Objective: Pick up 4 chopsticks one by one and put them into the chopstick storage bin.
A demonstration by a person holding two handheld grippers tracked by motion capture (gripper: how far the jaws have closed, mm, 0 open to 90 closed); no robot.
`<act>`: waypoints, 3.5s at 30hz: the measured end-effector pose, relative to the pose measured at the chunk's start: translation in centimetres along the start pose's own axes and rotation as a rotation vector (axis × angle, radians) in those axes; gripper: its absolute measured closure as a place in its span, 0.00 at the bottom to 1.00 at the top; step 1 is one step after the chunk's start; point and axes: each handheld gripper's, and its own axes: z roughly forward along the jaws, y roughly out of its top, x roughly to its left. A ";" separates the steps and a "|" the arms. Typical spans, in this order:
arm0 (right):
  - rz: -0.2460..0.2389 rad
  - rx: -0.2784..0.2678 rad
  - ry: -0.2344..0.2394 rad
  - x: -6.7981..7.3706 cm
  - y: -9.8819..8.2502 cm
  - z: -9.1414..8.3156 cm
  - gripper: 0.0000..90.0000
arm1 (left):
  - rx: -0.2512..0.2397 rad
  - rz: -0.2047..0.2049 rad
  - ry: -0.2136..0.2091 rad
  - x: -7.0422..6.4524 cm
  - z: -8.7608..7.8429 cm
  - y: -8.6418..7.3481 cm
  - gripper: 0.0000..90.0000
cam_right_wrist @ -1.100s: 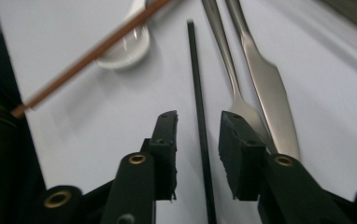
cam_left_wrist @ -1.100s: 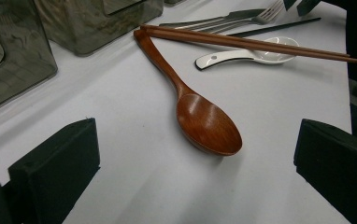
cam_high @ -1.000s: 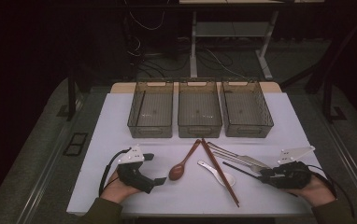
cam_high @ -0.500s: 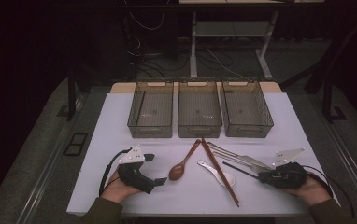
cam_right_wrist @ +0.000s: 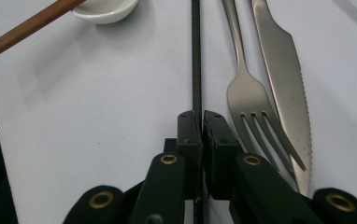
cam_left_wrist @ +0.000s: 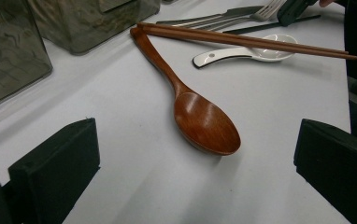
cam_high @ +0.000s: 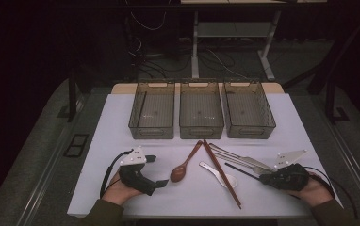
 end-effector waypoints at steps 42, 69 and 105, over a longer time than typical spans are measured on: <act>0.040 -0.180 0.037 -0.7 2.3 -3.0 0.95 | -0.005 -0.011 0.005 0.2 -0.2 -0.1 0.00; 0.070 -0.230 -0.010 -1.9 7.8 -2.2 0.95 | -0.004 -0.014 0.005 0.2 -0.1 -0.2 0.00; 0.085 -0.261 -0.015 -2.3 17.3 2.1 0.95 | -0.016 -0.018 0.008 0.1 -0.3 -0.2 0.00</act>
